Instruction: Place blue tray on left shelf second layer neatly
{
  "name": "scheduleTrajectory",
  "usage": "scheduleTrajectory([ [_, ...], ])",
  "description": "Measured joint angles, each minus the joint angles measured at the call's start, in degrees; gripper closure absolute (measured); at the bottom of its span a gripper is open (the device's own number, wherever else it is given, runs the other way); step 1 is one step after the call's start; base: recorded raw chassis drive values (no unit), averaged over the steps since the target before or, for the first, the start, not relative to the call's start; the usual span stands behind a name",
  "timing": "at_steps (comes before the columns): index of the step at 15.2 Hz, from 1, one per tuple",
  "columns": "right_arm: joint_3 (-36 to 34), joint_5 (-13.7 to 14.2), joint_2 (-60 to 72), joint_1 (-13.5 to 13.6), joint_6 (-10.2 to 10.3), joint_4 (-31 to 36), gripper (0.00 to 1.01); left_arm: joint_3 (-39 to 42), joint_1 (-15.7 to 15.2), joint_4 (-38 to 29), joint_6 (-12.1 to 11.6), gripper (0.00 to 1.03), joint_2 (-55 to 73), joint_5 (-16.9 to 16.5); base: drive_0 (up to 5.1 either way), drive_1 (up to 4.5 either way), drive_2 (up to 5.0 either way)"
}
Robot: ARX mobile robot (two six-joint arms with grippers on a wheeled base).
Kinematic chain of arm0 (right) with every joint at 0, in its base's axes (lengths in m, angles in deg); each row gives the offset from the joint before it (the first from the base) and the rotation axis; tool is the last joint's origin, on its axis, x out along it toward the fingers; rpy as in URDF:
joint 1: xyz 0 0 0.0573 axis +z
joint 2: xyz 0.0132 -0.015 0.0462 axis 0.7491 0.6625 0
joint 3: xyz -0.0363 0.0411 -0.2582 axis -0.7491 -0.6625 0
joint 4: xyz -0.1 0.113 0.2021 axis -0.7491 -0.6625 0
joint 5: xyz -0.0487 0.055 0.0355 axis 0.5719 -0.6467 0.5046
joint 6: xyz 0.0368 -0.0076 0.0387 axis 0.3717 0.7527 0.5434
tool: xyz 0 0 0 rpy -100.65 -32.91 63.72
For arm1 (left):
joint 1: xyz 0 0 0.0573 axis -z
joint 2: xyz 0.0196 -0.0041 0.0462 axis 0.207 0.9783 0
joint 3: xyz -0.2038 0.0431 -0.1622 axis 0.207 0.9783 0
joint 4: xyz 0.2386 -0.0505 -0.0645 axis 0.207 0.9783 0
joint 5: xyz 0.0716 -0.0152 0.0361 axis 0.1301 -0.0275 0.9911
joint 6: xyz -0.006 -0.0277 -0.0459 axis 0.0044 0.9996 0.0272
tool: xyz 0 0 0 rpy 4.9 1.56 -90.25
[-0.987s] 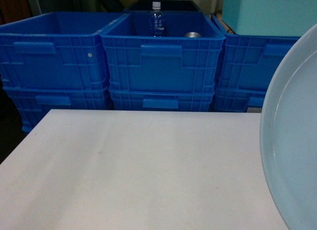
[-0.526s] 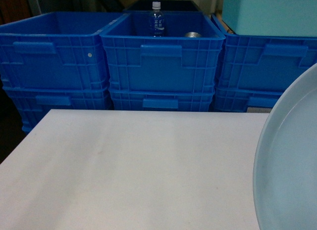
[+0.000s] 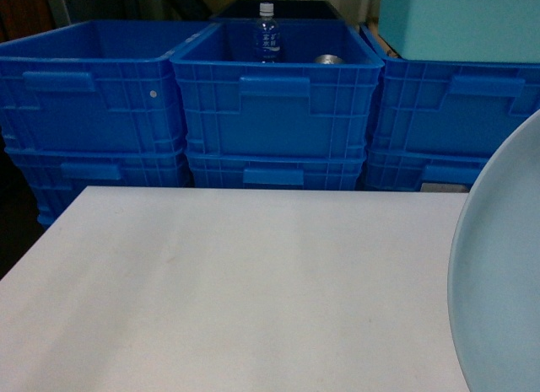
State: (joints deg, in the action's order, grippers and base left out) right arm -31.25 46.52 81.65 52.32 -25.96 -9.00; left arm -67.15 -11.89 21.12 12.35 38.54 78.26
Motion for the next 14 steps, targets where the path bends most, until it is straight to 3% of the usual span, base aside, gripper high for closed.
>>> scheduleTrajectory([
  [14,0.0,0.0,0.0,0.0,0.0,0.0,0.99,0.0,-0.1,0.0,0.0,0.05,0.0,0.0,-1.5,-1.46,-1.5],
])
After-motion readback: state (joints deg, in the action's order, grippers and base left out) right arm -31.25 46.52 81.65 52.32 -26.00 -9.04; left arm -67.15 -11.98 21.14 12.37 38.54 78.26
